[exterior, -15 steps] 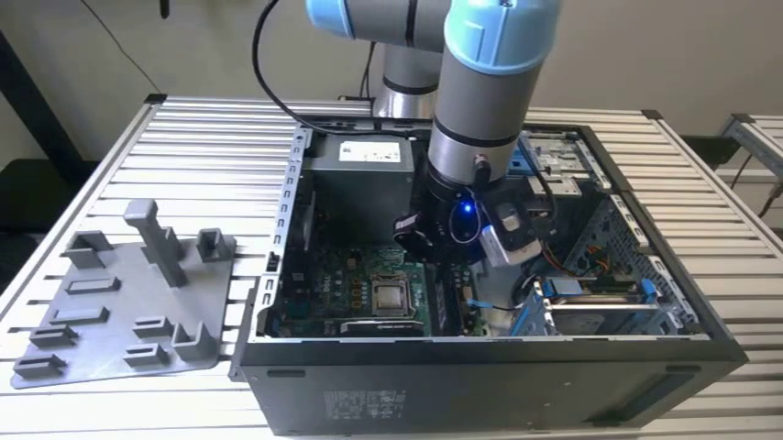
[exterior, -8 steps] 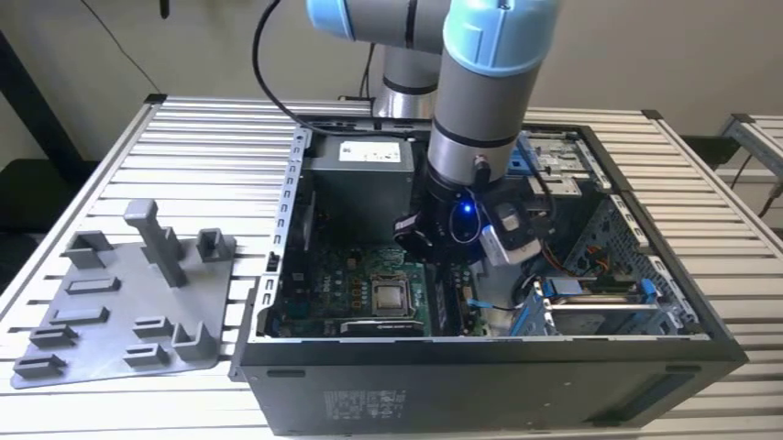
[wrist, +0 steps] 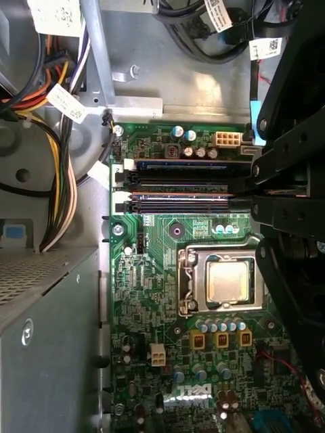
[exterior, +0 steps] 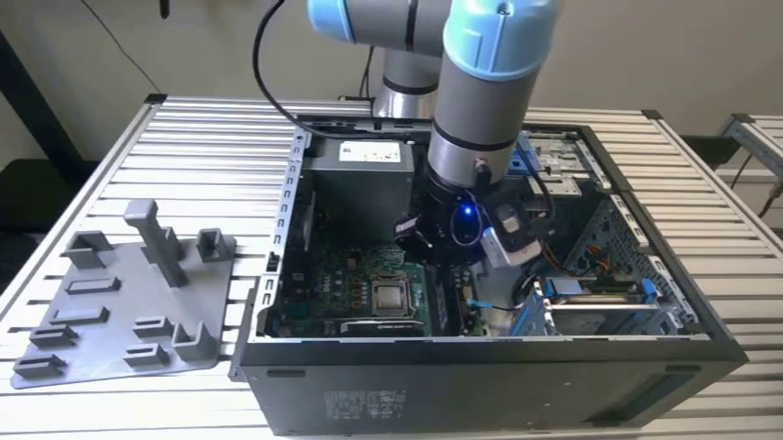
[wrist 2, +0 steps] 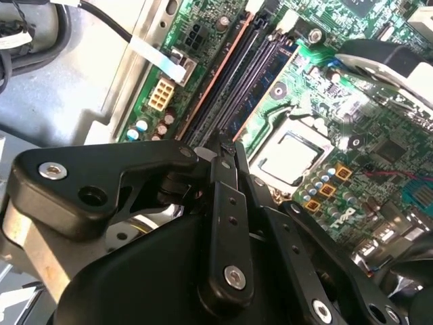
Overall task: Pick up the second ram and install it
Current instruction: 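Insert the second ram into the second slot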
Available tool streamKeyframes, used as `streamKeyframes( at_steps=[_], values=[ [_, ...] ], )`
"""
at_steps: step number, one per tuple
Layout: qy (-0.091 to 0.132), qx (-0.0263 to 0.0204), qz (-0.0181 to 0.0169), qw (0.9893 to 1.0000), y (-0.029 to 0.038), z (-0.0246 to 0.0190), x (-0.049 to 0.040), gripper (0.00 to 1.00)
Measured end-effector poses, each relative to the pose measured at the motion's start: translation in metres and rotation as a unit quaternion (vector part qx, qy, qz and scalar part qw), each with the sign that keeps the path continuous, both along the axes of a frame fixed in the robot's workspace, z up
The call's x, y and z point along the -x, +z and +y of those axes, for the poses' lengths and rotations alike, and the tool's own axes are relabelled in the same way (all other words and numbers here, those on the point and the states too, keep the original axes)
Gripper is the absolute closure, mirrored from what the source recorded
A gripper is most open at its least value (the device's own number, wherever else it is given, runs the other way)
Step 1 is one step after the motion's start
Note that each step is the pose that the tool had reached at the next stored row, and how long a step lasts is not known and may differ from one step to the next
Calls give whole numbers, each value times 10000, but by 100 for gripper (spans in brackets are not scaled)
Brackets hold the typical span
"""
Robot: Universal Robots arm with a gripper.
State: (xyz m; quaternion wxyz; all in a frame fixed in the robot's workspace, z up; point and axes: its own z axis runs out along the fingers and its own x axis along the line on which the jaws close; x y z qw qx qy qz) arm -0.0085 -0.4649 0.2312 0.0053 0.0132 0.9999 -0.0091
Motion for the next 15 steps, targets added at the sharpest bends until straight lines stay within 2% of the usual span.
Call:
streamKeyframes(
  at_steps=[7,15],
  values=[
    [78,1,0,10000,-36,-1,-5,86],
    [82,3,0,10000,-45,0,-8,86]
  ],
)
